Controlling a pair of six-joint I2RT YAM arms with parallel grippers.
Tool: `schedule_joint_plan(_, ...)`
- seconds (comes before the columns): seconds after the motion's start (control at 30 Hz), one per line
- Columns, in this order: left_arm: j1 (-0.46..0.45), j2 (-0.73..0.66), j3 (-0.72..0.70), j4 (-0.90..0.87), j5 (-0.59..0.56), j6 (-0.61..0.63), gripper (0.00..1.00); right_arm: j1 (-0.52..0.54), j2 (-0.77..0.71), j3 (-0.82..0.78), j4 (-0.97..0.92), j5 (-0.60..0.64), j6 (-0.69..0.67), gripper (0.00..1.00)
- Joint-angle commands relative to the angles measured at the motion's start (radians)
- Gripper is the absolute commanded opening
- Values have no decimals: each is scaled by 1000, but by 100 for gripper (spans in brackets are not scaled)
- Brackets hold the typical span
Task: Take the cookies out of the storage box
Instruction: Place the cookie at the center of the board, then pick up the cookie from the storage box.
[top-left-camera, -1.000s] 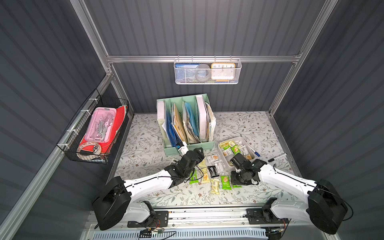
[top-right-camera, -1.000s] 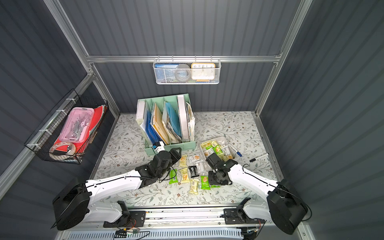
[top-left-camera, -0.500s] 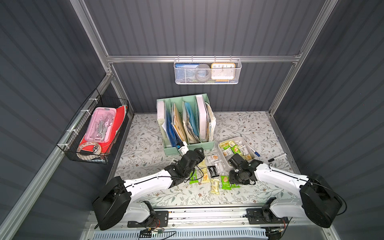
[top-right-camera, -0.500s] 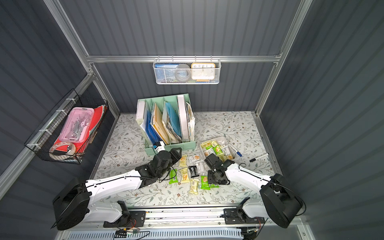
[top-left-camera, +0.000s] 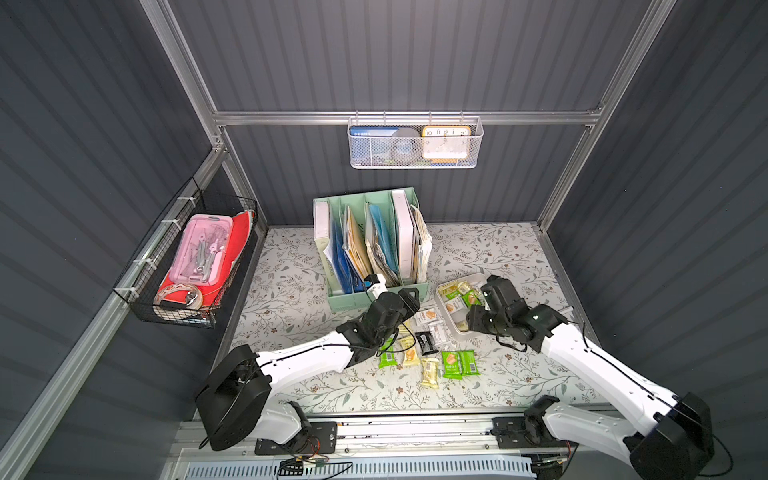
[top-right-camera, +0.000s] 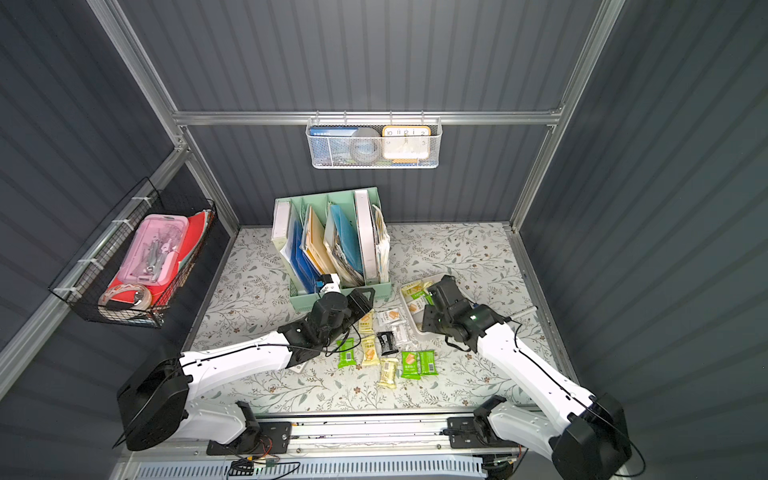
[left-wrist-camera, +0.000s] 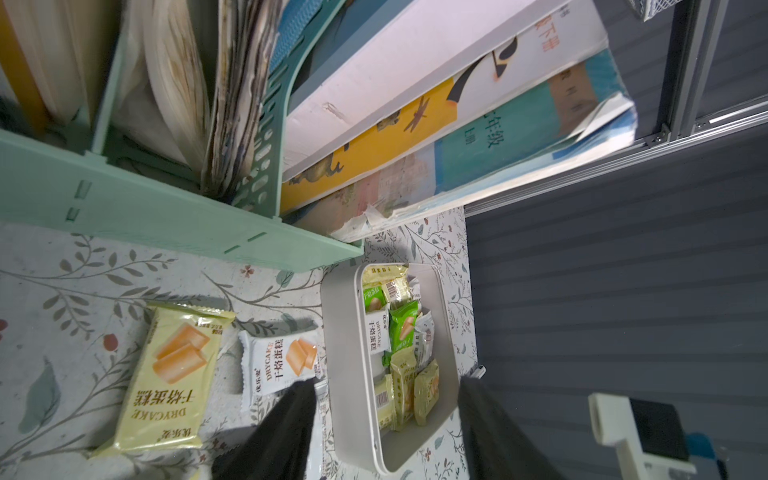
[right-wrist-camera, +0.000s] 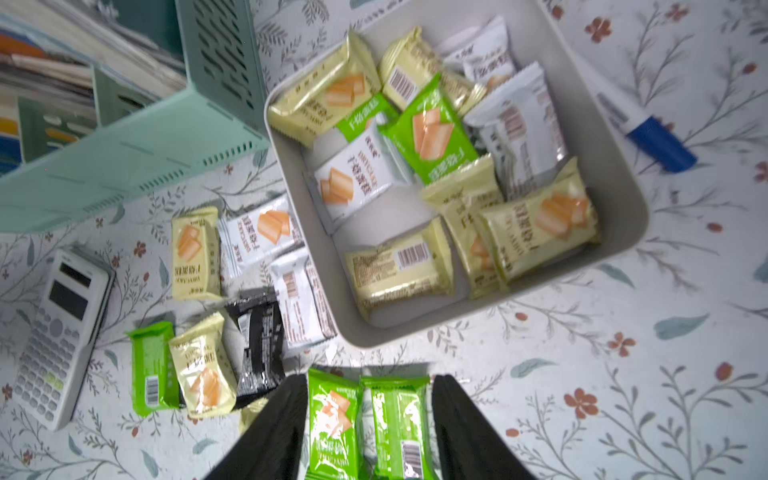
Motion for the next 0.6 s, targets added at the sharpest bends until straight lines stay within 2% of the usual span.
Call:
schedule_joint_plan(0.0,4,2,0,32,21,-8,60,-37,110,58,4,20,-47,54)
schedule_joint_plan(0.07,4,3,-7,44,28,-13,60,-63,164,85,20,1,-31,54)
schedule_joint_plan(0.2,4,6,-20,49,23,-17,61,-90,260,111,85,-84,86,54)
schedule_joint_plan(0.4,6,8,-28,48,12,-18,61,-112,391,157,110,-107,343,55)
schedule_joint_plan(0.57,7,11,-37,66,10,-17,61,-112,471,141,214,-119,489,58)
